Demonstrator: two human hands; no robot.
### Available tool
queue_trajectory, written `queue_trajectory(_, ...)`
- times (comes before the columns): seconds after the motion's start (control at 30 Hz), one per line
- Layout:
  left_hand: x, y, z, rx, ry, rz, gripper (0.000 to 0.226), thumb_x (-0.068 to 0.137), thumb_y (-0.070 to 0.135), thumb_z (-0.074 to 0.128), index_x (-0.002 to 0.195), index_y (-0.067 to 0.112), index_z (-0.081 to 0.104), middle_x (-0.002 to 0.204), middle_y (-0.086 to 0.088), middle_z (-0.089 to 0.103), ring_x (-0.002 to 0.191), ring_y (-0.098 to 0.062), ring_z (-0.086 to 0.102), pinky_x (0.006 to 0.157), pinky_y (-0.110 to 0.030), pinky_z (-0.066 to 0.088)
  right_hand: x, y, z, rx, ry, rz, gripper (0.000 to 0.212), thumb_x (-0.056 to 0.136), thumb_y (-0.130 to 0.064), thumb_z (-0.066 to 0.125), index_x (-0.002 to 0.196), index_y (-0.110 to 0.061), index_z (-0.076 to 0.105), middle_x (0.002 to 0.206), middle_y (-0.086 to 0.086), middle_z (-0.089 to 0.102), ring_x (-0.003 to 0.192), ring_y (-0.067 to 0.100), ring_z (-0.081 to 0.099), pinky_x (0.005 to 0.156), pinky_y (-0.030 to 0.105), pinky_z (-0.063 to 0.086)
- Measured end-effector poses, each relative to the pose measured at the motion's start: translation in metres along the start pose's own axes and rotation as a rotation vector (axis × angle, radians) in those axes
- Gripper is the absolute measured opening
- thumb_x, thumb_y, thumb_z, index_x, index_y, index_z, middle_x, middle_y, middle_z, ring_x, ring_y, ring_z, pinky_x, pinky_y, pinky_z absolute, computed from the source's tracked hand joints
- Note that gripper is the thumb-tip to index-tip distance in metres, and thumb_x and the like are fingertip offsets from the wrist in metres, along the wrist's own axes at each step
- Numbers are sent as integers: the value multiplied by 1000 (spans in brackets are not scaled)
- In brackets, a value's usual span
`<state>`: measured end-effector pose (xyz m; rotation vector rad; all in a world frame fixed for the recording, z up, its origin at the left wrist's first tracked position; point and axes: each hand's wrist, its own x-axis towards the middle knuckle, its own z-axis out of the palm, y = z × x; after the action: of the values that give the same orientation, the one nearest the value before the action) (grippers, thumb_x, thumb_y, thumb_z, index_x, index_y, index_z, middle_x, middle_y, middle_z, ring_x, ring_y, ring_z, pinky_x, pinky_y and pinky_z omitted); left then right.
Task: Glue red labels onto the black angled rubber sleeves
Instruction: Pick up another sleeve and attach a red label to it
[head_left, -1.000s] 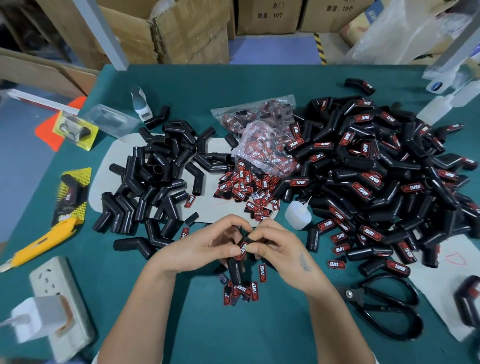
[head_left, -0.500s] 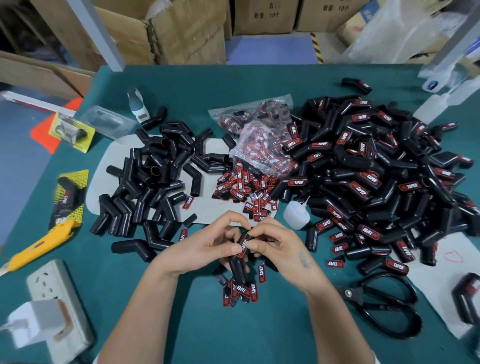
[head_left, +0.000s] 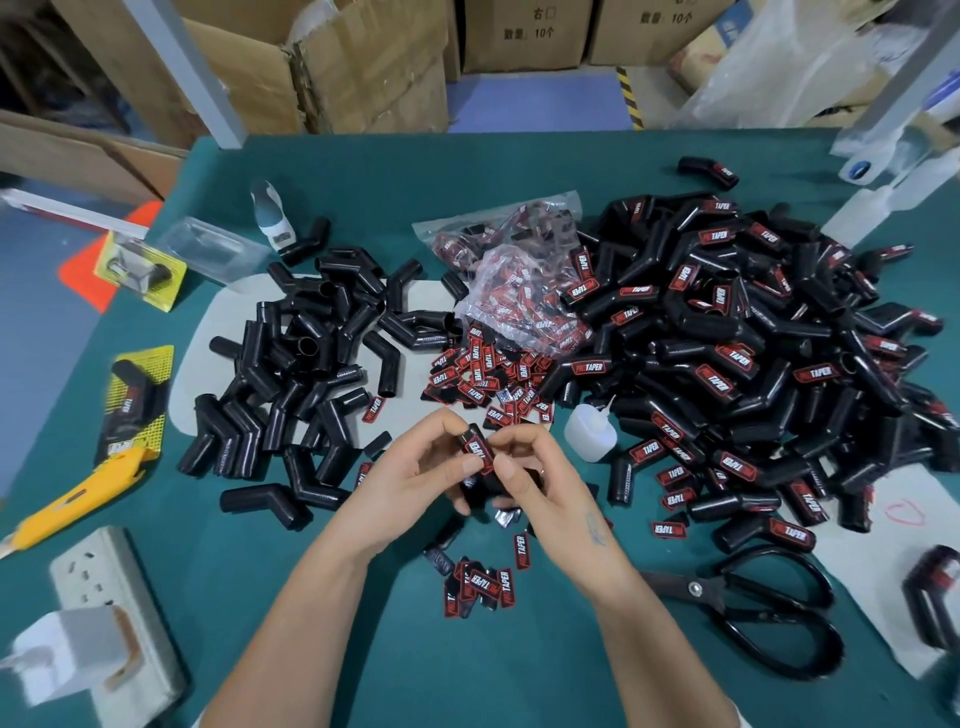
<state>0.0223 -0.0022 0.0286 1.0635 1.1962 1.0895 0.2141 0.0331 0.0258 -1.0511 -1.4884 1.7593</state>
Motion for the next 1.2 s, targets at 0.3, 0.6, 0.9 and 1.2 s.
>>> queue_trajectory(0.3,0,-4,8,202,-10,99,8,95,20,77,91,19,70,93,5,57,84,-23,57,77,-34,50,-1,-9,6,294,84,123,17,93,-32,75,104,-20,76,89,-1,73,80,9,68,66,25,56)
queue_trajectory(0.6,-5,3,-10,375,-72,33,4,92,24,79,88,23,81,81,1,64,76,-16,57,74,-25,44,-1,-6,8,269,55,198,13,86,-35,76,96,-29,83,92,-2,79,85,7,71,72,22,57)
queue_trajectory(0.9,-5,4,-5,333,-46,64,7,90,26,78,85,30,81,74,11,54,69,-5,47,69,-18,38,0,-6,6,310,56,188,16,86,-32,76,99,-26,84,100,1,80,90,11,74,73,24,59)
queue_trajectory(1.2,-4,0,-8,491,-71,31,9,95,22,78,87,21,80,78,-2,49,68,-7,44,64,-23,36,2,-2,8,226,121,130,14,87,-29,79,98,-26,86,113,6,74,93,18,75,72,25,59)
